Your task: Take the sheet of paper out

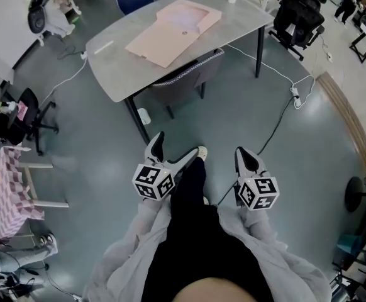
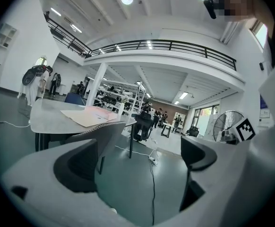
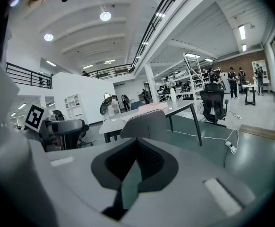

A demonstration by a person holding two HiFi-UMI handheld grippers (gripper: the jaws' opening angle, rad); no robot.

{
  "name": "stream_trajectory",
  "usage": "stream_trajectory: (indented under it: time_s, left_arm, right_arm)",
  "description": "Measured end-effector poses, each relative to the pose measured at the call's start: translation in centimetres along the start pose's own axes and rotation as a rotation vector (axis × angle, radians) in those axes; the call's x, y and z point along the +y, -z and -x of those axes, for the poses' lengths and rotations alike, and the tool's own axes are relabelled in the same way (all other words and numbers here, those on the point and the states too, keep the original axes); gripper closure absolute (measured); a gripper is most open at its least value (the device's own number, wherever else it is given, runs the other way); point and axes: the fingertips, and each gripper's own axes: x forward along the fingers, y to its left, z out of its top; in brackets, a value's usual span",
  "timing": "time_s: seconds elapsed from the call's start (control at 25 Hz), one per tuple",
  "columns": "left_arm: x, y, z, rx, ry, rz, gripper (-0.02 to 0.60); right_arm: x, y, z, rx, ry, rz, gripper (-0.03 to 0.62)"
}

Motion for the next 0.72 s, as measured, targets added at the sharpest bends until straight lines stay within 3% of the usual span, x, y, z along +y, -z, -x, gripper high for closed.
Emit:
stream_trajectory:
  time_s: [0.72]
  left_arm:
    - [7.9, -8.8, -13.2, -0.012, 0.041, -0.019, 0.041]
  right_arm:
    - [-5.4, -10.1, -13.6, -0.034, 0.017, 0.011, 0.585]
